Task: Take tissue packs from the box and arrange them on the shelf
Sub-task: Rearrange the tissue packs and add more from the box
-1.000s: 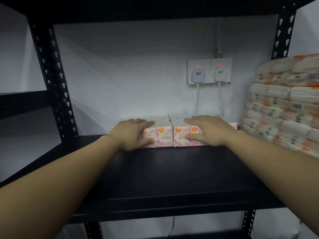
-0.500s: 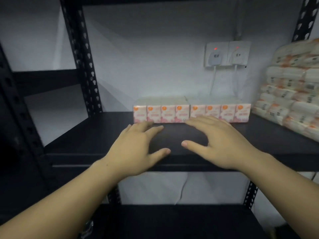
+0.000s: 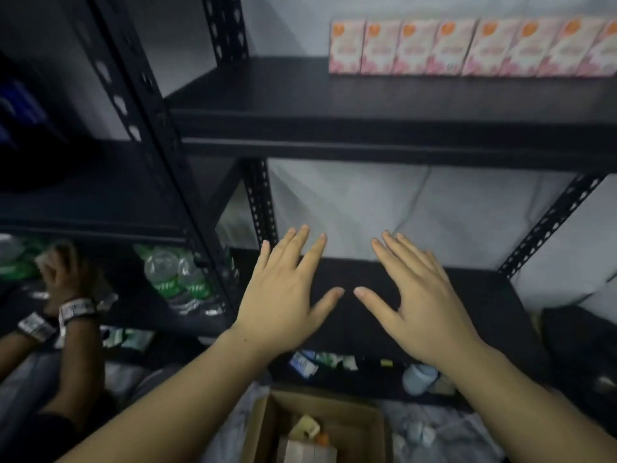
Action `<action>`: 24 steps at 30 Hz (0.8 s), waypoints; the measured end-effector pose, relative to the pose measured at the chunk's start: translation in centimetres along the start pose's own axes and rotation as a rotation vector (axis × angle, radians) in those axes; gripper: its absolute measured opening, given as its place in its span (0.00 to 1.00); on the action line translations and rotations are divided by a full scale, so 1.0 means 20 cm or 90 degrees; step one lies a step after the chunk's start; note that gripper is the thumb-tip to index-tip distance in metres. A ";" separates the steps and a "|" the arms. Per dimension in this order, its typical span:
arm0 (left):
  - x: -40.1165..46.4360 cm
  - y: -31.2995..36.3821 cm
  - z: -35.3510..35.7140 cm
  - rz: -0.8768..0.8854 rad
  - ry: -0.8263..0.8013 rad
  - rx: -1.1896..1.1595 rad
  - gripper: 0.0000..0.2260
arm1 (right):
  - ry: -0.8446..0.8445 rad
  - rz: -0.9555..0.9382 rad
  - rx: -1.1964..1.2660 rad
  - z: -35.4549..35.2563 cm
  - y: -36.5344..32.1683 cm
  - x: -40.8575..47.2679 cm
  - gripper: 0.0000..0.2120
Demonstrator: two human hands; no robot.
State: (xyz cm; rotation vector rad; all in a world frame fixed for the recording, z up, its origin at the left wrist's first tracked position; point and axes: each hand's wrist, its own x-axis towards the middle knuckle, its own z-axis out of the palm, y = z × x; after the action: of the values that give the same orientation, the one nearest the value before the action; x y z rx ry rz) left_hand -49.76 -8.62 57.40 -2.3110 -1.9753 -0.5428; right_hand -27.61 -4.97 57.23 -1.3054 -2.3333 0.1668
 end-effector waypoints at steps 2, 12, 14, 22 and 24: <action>-0.08 -0.06 0.13 -0.031 -0.046 -0.018 0.37 | -0.043 0.030 0.007 0.15 0.03 -0.06 0.37; -0.58 -0.35 1.04 -0.143 -0.305 -0.073 0.36 | -0.257 0.215 0.018 1.08 0.30 -0.60 0.35; -0.70 -0.40 1.25 -0.176 -0.366 -0.081 0.36 | -0.297 0.260 0.022 1.28 0.35 -0.74 0.35; -1.12 -0.59 2.09 -0.288 -0.523 -0.140 0.36 | -0.445 0.410 0.076 2.08 0.52 -1.18 0.33; -1.18 -0.65 2.31 -0.300 -0.543 -0.158 0.36 | -0.484 0.438 0.106 2.28 0.56 -1.24 0.33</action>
State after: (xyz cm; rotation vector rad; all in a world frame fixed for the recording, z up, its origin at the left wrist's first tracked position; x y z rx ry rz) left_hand -54.57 -16.45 4.76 -2.4524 -3.0086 0.2908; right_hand -28.23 -14.39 5.00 -2.1700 -2.1978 1.2279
